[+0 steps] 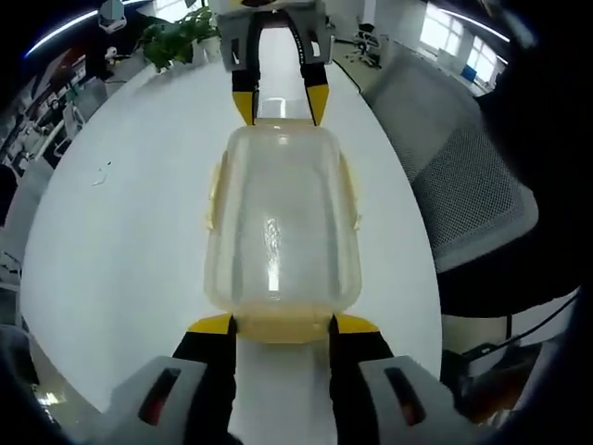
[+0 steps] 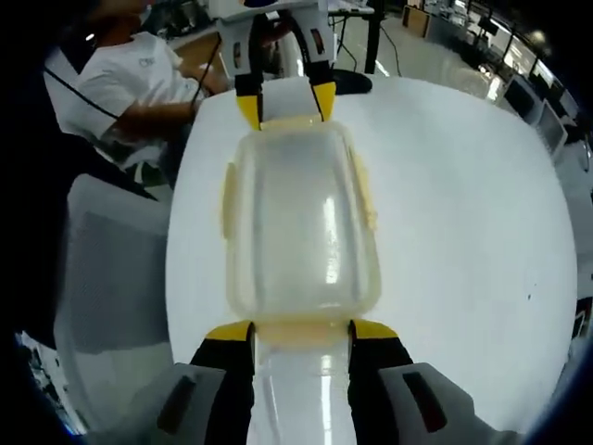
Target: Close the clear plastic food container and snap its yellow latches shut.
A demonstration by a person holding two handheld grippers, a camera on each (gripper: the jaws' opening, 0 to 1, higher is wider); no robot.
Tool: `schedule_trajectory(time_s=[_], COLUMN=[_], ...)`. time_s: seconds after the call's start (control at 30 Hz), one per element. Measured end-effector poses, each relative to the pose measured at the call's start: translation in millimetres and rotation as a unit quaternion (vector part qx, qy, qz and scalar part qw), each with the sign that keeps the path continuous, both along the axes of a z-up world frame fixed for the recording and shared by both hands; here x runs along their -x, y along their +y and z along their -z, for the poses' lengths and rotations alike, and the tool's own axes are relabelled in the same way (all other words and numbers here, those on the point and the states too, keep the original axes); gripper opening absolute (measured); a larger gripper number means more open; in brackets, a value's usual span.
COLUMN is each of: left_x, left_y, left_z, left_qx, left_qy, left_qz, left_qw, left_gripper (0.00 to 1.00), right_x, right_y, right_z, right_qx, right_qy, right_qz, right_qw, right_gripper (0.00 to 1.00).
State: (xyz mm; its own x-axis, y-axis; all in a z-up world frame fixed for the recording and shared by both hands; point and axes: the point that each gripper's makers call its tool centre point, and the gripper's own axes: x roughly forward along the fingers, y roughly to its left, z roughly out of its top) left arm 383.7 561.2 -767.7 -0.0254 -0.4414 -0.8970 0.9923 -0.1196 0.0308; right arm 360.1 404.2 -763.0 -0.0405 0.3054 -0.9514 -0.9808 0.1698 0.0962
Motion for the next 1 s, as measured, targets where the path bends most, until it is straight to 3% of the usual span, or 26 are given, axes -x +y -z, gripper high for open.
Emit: schedule_trajectory(time_s=[0.2,1.0], left_x=[-3.9,9.5], left_y=[-3,-16], left_z=[-4.3,-7.8], left_qx=[0.002,-0.012], left_qy=[-0.007,-0.002], left_qz=[-0.006,-0.018], left_qw=[1.0000,0.9998], left_gripper=[0.38,0.38], right_x=[-6,4], right_y=[-4,-18], right_z=[-8.7,-9.4], right_qx=[-0.001,-0.008], right_qy=[-0.005,-0.001], right_qz=[-0.002,-0.019], right_qw=[1.0000,0.9998], right_gripper=[0.38,0.38])
